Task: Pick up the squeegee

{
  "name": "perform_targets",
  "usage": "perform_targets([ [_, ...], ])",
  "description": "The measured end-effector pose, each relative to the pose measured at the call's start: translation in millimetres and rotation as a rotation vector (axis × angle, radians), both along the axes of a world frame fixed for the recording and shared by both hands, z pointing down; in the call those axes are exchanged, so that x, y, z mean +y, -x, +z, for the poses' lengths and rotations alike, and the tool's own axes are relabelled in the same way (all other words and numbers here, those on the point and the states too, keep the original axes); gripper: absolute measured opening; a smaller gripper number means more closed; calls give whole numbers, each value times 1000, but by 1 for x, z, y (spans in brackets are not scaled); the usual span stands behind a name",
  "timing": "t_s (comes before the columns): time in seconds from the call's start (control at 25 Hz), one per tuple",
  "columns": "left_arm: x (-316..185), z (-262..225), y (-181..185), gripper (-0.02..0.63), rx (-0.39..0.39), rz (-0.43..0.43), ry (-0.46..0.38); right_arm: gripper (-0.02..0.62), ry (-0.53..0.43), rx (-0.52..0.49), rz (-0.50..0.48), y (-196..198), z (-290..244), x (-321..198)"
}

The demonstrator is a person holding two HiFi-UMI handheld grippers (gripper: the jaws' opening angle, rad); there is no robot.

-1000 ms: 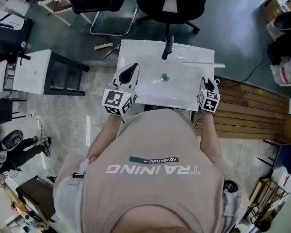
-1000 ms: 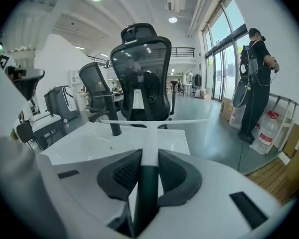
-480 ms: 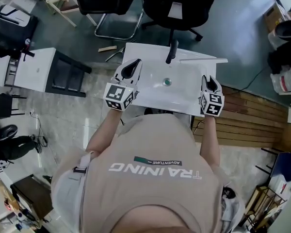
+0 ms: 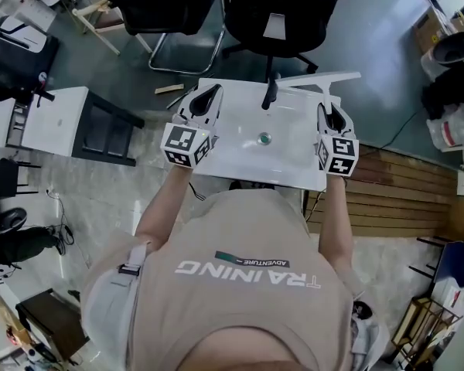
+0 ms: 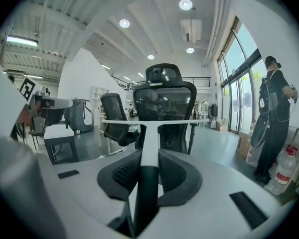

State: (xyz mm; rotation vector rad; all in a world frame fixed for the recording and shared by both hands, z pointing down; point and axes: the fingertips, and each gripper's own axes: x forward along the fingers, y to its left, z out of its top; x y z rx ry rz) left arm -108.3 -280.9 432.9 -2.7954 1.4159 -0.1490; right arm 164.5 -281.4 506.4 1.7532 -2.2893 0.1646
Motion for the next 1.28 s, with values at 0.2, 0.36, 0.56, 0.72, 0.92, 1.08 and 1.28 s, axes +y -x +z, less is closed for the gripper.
perform_targets([
  [0.2,-13,-23,-9,12,-6,23,-33,95,-75,-45,-3,10,-41,-10],
  [0.36,-23,-51,-15,11,11,34,-84,95,-149,-39,-18,17,-78,-11],
  [0.56,-26,-72,-22,12,32,51,-130,95,-190,-43,-21,18,-101,-3],
  [0.72,-29,-82,-27,12,45,64,-147,95,-225,-35,-23,18,-125,1],
  [0.92,-31,-91,-39,12,57,89,-166,95,-287,-43,-25,17,-160,8],
  [1.08,-34,-97,-44,12,62,97,-179,95,-331,-37,-40,18,-184,8],
  [1.28,-37,-107,-49,12,57,104,-201,95,-358,-24,-47,18,-198,5],
])
